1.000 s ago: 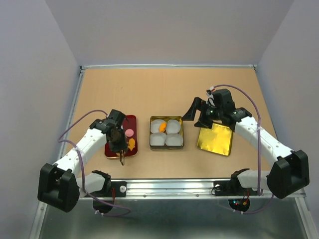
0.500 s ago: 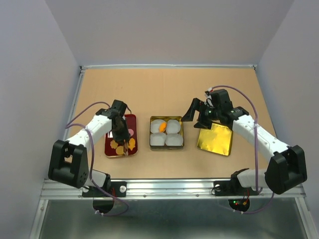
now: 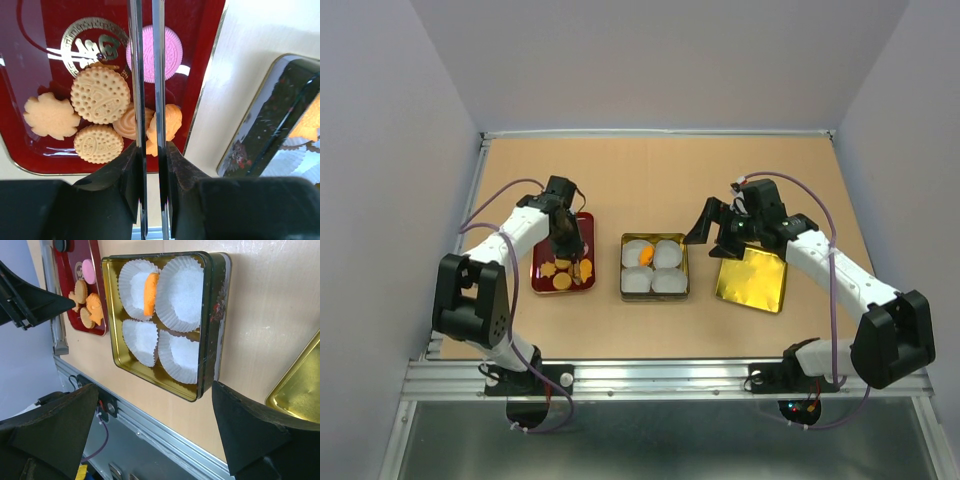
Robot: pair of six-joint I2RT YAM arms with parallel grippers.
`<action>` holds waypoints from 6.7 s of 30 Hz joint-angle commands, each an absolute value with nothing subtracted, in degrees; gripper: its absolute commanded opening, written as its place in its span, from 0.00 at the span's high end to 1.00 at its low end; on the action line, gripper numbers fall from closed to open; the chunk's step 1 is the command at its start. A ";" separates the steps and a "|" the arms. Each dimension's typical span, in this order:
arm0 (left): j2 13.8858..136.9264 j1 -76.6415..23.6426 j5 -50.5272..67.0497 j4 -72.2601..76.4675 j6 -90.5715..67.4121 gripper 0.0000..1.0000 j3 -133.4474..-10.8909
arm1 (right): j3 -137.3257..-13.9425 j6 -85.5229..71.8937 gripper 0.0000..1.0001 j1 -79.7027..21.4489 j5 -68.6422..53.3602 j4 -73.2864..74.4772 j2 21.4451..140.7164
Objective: Pack the cookies
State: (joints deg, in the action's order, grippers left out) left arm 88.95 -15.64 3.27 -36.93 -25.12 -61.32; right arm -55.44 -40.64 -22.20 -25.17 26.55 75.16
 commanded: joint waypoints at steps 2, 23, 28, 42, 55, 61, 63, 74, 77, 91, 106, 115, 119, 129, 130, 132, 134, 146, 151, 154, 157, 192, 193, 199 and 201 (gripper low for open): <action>84.56 -15.21 0.44 -40.77 -23.47 0.84 -65.83 | -55.90 -39.55 0.00 -22.41 -24.70 24.70 74.62; 71.46 -10.37 0.71 -45.17 -22.94 0.46 -55.72 | -57.22 -39.11 0.00 -22.33 -26.72 24.61 74.71; 71.72 -9.76 -2.02 -45.61 -23.03 0.46 -56.60 | -56.78 -39.46 0.00 -22.41 -26.37 24.52 74.18; 73.39 -7.82 -0.88 -44.56 -22.59 0.46 -56.52 | -55.37 -39.29 0.00 -22.41 -25.93 24.52 73.56; 77.08 -7.82 1.50 -40.43 -21.71 0.48 -54.93 | -55.46 -39.46 0.00 -22.41 -25.84 24.52 74.00; 78.66 -7.82 0.44 -39.90 -21.27 0.48 -55.81 | -55.55 -39.64 0.00 -22.41 -25.66 24.52 73.74; 79.10 -7.74 -1.21 -39.90 -21.01 0.48 -55.99 | -55.46 -39.64 0.00 -22.41 -25.75 24.43 73.65; 78.67 -7.82 -0.62 -40.60 -20.57 0.69 -59.58 | -55.90 -39.81 0.00 -22.41 -25.84 24.52 74.18; 76.82 -7.82 -0.26 -42.53 -20.65 0.69 -60.55 | -55.99 -39.81 0.00 -22.41 -25.93 24.43 74.44; 70.84 -8.96 4.48 -50.09 -20.65 0.71 -66.52 | -58.27 -39.99 0.00 -22.41 -26.28 24.43 74.62; 77.43 -34.08 3.87 -50.36 -32.60 0.73 -79.62 | -71.97 -36.48 0.00 -18.82 -20.92 28.91 79.89; 79.45 -46.57 5.45 -45.35 -34.27 0.74 -75.68 | -75.68 -32.43 0.00 -14.33 -18.19 35.07 79.72; 80.07 -50.09 5.27 -44.03 -35.16 0.74 -73.22 | -74.62 -31.99 0.00 -13.18 -18.02 35.94 78.66; 80.33 -50.98 5.18 -41.23 -34.63 0.74 -67.86 | -72.69 -31.64 0.00 -13.01 -17.84 36.56 77.87; 80.25 -50.98 5.27 -40.87 -34.72 0.74 -67.33 | -72.60 -31.64 0.00 -12.83 -17.84 36.56 77.87; 80.24 -51.41 5.27 -39.82 -34.80 0.77 -66.36 | -72.51 -31.64 0.00 -12.92 -17.84 36.56 77.96; 80.24 -51.77 5.19 -39.03 -34.89 0.77 -65.66 | -72.42 -31.64 0.00 -12.83 -17.84 36.56 78.05; 83.67 -52.65 3.43 -38.58 -35.33 0.72 -67.76 | -71.46 -31.29 0.00 -12.83 -18.02 36.47 77.96; 83.76 -52.91 2.37 -39.64 -35.68 0.63 -68.47 | -71.28 -31.11 0.00 -12.83 -18.10 36.47 77.96; 83.67 -53.00 1.67 -40.34 -35.77 0.60 -68.90 | -71.28 -31.11 0.00 -12.83 -18.37 36.47 78.13; 83.67 -53.00 1.14 -40.61 -35.95 0.57 -69.17 | -71.28 -31.11 0.00 -12.83 -18.46 36.47 78.22; 65.42 -42.64 -8.97 -56.16 -37.97 0.40 -66.73 | -68.29 -31.73 0.00 -12.83 -19.42 35.33 77.70; 63.65 -40.80 -8.62 -56.16 -37.79 0.40 -64.88 | -67.77 -31.73 0.00 -12.83 -19.51 35.16 77.61; 55.73 -34.54 -7.03 -58.97 -39.46 0.40 -53.98 | -66.19 -31.90 0.00 -12.83 -20.39 34.19 77.34; 53.28 -34.28 -5.99 -58.98 -40.16 0.40 -51.69 | -65.75 -31.99 0.00 -12.83 -20.57 33.67 77.17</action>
State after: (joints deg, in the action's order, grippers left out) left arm 57.45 -34.96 -7.25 -56.93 -38.37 -54.63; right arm -67.02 -31.77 -13.13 -19.55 36.53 79.33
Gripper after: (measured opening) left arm 0.603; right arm 0.998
